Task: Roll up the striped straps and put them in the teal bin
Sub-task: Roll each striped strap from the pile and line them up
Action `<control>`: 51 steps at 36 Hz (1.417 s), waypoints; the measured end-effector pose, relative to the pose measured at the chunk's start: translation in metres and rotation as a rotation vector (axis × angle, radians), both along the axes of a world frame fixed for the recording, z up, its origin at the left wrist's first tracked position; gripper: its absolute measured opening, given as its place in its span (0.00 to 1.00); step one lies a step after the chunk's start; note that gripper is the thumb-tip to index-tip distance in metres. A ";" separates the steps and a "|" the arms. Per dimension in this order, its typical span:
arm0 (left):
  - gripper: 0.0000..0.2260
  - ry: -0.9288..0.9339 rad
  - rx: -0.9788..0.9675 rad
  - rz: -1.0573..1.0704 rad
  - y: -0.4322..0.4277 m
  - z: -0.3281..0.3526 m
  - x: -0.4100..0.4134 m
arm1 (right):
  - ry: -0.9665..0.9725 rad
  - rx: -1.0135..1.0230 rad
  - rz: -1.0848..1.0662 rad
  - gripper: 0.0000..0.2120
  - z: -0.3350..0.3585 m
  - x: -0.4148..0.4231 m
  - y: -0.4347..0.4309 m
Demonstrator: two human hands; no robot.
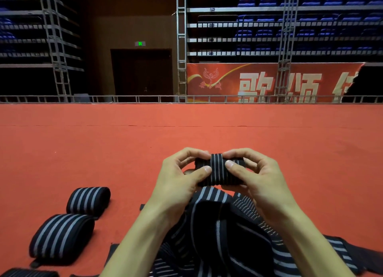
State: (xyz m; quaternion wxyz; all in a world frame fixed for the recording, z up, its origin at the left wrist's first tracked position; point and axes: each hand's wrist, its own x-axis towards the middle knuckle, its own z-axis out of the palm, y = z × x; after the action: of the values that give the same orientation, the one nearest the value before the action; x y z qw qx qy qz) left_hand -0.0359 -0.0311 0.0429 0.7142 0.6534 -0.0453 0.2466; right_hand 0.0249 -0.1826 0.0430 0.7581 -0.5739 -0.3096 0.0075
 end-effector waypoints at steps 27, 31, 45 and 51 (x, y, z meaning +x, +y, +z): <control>0.11 0.135 0.161 -0.017 0.010 -0.018 -0.044 | 0.053 -0.257 -0.102 0.09 -0.009 -0.050 -0.014; 0.13 0.171 0.159 -0.019 0.025 -0.021 -0.082 | 0.074 -0.266 -0.069 0.09 -0.014 -0.082 0.000; 0.11 0.391 0.177 0.161 0.127 -0.068 -0.240 | 0.011 -0.495 0.070 0.10 -0.076 -0.198 0.120; 0.12 0.488 0.179 0.233 0.175 -0.089 -0.275 | 0.018 -0.598 0.146 0.10 -0.099 -0.226 0.172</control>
State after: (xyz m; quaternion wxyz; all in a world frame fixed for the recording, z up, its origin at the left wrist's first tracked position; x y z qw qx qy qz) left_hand -0.3110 0.1440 -0.0458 0.6102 0.7549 0.1818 0.1573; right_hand -0.2008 -0.0102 -0.0561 0.5559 -0.7476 -0.3275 0.1576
